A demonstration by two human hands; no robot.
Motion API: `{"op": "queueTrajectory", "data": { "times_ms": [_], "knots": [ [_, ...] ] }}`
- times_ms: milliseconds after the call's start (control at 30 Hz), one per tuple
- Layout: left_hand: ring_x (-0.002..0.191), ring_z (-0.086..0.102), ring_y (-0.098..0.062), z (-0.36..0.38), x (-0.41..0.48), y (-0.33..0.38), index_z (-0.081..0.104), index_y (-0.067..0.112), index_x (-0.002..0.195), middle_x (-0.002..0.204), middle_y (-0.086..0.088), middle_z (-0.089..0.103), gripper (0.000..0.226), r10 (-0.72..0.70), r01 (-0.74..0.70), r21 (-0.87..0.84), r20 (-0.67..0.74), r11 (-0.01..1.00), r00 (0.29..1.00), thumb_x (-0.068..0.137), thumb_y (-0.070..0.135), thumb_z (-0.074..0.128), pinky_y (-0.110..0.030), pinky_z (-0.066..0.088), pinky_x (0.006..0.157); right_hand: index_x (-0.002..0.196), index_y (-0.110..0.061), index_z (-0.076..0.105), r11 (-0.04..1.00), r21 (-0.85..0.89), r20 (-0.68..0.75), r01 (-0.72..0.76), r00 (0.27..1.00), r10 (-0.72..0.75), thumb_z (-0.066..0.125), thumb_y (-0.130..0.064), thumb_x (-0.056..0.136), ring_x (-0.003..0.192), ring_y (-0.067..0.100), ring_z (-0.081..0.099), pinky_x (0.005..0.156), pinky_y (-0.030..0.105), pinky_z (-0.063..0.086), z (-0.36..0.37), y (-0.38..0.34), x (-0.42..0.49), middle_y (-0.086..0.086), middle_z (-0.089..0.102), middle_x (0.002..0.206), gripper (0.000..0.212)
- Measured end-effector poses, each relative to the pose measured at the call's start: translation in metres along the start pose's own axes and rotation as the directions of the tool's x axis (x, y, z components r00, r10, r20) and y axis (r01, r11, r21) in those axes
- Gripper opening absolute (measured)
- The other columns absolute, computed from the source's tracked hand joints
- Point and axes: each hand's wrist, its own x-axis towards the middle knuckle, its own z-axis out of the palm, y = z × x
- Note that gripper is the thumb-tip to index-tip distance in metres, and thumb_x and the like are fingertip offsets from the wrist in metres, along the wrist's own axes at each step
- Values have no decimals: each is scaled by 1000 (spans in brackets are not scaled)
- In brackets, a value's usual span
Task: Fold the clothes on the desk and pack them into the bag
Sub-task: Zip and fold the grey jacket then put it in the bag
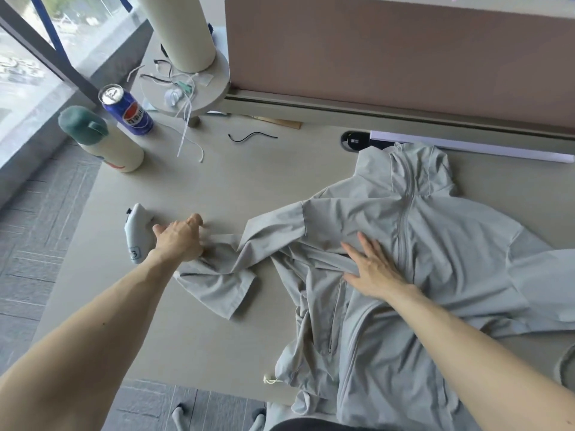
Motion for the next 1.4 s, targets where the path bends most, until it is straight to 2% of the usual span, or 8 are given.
{"op": "queueTrajectory", "data": {
  "times_ms": [133,400,600,733,867,967,1200,1400],
  "knots": [
    [91,54,-26,-12,0,-16,62,26,89,91,3,62,7,21,-18,100,-27,995,999,82,24,62,-41,31,87,153,-48,2,999,32,27,-17,999,16,53,-50,93,151,24,-15,122,52,7,-6,0,1,-7,-22,163,78],
    [70,47,-26,-82,-7,-45,55,8,79,73,-9,52,12,-17,-219,-533,-402,817,916,70,8,63,-35,32,55,153,-48,0,1000,7,37,-20,999,20,53,-50,94,151,26,-14,122,50,7,-9,-1,-2,-6,-23,162,80],
    [55,54,-30,-136,-3,-85,66,6,67,57,-11,55,15,259,-361,-52,-603,931,755,77,8,78,-42,50,60,154,-47,-1,999,-3,49,-32,998,32,53,-53,93,151,26,-14,122,51,7,-13,-3,-3,-5,-24,162,81],
    [66,52,-31,-162,-7,-100,52,9,56,57,-8,52,31,269,-292,83,-676,953,686,79,8,74,-45,37,78,155,-43,1,998,-11,40,-65,997,65,54,-49,93,151,28,-9,121,50,16,-18,-12,-7,-3,-20,163,82],
    [74,58,-36,-161,-2,-96,58,7,67,69,-14,61,29,208,-234,53,-671,971,711,84,21,78,-49,37,88,154,-37,17,992,-83,38,-96,994,100,55,-52,86,148,32,18,114,52,31,-30,-25,-5,5,6,163,80],
    [64,58,-38,-166,3,-84,53,9,72,67,-18,56,34,204,-237,5,-525,972,826,91,32,69,-50,52,66,152,-29,27,994,-97,-15,-48,999,46,54,-51,87,139,30,34,109,48,35,-46,-37,0,5,30,155,74],
    [78,55,-32,-169,6,-80,60,21,77,73,-5,50,38,179,-173,46,-244,984,953,84,57,70,-45,52,70,154,-32,21,995,-98,-113,31,993,-42,54,-52,88,144,29,27,117,53,22,-52,-48,23,3,17,162,76],
    [85,63,-35,-170,35,-115,67,30,85,105,-5,64,39,25,36,153,-380,988,925,80,68,63,-46,50,80,155,-33,17,991,-122,-202,50,977,-74,52,-52,90,146,27,19,111,51,31,-65,-52,43,1,13,163,76]
  ]
}}
